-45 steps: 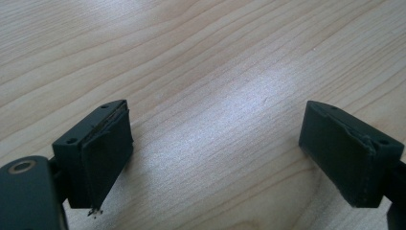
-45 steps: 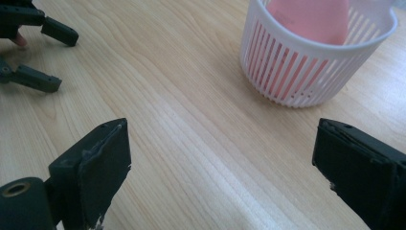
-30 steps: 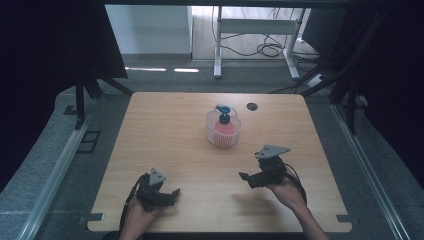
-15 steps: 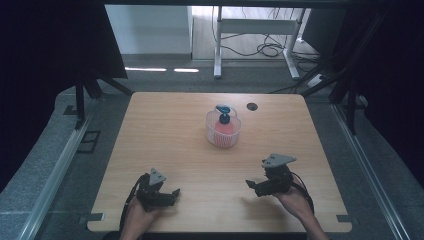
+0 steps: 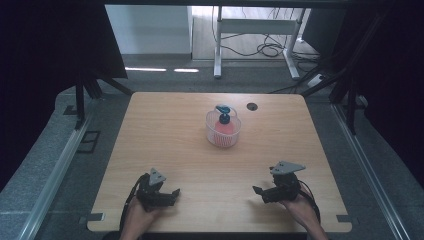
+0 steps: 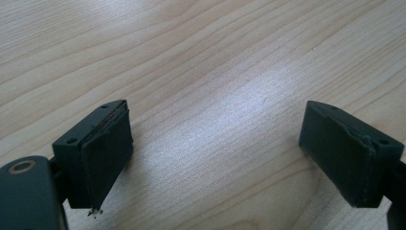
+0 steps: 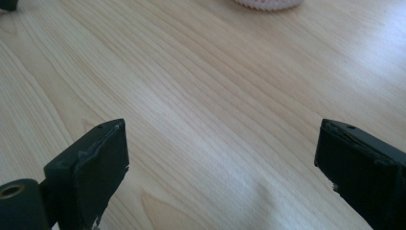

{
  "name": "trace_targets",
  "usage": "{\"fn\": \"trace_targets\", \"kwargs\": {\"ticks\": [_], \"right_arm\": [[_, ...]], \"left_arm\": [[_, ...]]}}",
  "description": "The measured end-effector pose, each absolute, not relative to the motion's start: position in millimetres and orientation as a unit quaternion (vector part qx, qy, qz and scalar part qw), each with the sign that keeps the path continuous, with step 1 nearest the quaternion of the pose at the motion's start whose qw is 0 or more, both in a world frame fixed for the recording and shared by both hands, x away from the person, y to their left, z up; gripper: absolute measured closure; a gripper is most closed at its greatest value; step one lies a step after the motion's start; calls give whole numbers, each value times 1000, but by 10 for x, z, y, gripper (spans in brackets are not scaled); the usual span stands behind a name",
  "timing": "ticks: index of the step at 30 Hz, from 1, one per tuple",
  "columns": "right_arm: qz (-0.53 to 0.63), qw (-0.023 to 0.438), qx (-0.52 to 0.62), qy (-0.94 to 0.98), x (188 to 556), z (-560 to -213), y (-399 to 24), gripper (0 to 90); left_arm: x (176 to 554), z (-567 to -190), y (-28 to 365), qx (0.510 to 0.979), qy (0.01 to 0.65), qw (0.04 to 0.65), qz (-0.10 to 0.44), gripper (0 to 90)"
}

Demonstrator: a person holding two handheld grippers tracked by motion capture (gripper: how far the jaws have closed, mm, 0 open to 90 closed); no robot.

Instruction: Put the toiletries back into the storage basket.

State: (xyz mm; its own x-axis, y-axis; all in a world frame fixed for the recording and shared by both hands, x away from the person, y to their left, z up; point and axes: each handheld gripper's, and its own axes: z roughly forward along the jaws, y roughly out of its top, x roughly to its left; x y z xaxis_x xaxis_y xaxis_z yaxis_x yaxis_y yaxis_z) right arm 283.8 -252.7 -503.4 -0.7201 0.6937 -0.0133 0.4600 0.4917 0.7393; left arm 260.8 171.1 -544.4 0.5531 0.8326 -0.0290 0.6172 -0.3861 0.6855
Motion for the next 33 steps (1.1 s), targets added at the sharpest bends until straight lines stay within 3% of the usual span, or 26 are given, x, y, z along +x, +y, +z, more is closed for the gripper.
{"fn": "trace_targets", "kwargs": {"ticks": [33], "right_arm": [[350, 152, 368, 848, 2715, -5429, -2790, 14]], "left_arm": [[2608, -5444, 1712, 818, 442, 331, 164, 109]]}}
